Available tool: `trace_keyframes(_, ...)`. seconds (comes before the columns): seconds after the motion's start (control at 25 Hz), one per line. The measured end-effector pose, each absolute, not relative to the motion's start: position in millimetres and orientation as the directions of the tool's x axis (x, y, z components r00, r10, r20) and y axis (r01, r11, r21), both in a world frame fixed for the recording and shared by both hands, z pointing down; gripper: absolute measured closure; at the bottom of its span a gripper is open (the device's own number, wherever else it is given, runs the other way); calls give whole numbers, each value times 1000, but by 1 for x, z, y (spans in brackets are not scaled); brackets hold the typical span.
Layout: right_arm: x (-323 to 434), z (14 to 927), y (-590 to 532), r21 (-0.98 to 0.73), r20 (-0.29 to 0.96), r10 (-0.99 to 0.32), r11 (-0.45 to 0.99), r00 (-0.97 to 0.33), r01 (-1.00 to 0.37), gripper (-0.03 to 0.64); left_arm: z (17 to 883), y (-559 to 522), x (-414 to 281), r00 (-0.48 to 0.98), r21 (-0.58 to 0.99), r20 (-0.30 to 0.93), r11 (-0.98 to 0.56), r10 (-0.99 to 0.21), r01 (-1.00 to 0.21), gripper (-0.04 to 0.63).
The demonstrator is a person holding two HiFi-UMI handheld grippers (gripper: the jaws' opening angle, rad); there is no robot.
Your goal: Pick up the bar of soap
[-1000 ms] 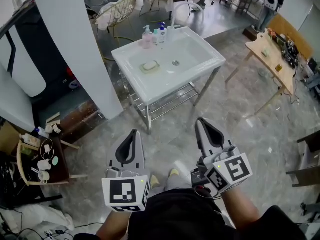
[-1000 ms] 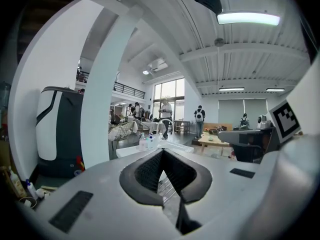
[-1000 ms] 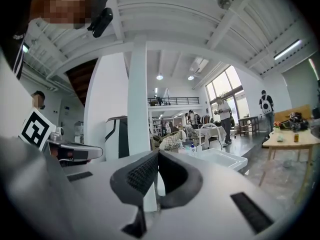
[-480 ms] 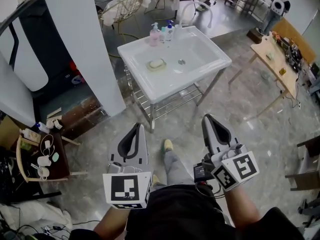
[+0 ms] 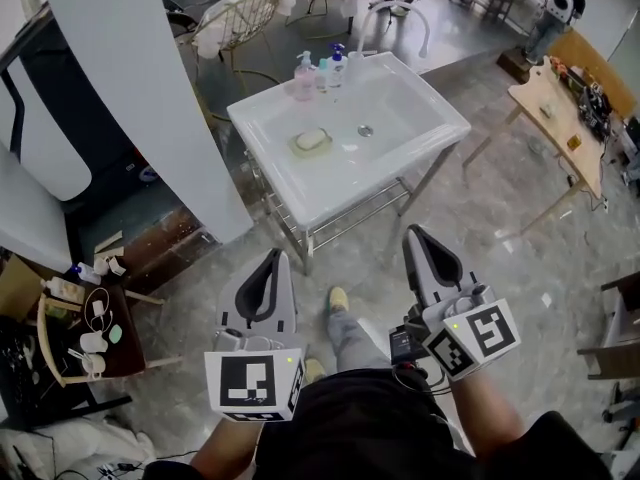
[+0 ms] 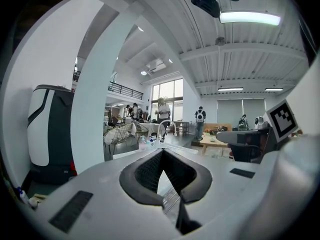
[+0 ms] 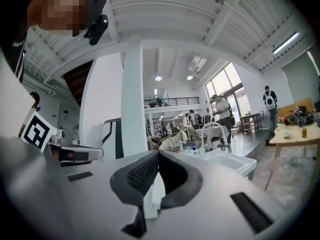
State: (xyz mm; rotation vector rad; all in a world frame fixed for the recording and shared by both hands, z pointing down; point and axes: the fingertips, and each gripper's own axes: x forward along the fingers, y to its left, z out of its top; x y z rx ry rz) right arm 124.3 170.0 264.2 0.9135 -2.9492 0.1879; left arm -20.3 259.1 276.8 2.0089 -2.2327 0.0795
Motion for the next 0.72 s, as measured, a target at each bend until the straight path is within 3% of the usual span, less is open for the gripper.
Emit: trace_keyframes(0.72, 89, 299, 70, -120, 158, -553, 811, -818, -572, 609, 298, 157, -51, -83, 58, 198, 96, -977, -994, 592)
